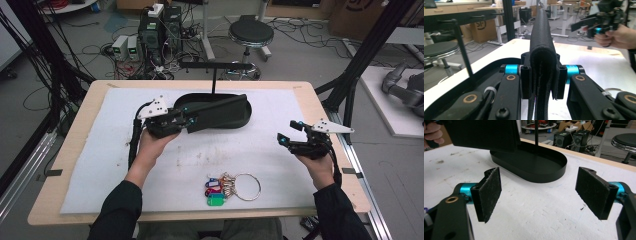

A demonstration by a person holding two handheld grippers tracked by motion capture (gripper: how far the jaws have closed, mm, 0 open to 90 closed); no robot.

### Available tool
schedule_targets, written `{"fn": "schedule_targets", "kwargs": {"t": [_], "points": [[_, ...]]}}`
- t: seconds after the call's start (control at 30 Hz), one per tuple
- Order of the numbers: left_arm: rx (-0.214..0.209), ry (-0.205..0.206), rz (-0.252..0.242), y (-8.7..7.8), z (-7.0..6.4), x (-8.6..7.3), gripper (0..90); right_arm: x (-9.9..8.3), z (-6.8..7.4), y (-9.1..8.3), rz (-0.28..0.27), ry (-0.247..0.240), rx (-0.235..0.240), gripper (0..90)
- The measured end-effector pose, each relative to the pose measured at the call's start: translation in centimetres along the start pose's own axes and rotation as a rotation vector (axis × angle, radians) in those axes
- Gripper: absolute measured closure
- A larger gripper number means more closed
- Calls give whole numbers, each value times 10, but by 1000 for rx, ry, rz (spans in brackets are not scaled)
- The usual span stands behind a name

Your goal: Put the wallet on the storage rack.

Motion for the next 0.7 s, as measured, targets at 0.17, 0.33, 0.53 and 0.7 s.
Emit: {"fn": "schedule_targets", "kwargs": {"t": [0.17, 0.33, 0.53, 0.7], "points": [[31, -3, 2, 7, 14, 2, 742, 0, -1, 0, -3, -3, -3, 208], [71, 5, 10, 17, 31, -1, 742, -1, -1, 1, 3, -4, -3, 208], [93, 16, 22, 28, 44, -3, 742, -2, -3, 2, 4, -1, -3, 208], [113, 17, 28, 41, 56, -9, 742, -3, -2, 3, 13, -6, 3, 208]]}}
Point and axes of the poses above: each handheld gripper's, and its own axes: y roughly forward along the jaws, x roughly out of its top, z roughly to its left, the point moved 9 cm from there along y, roughly forward along the jaws, and after that the axes turned 2 degrees about -y, right-handed, at the moved point
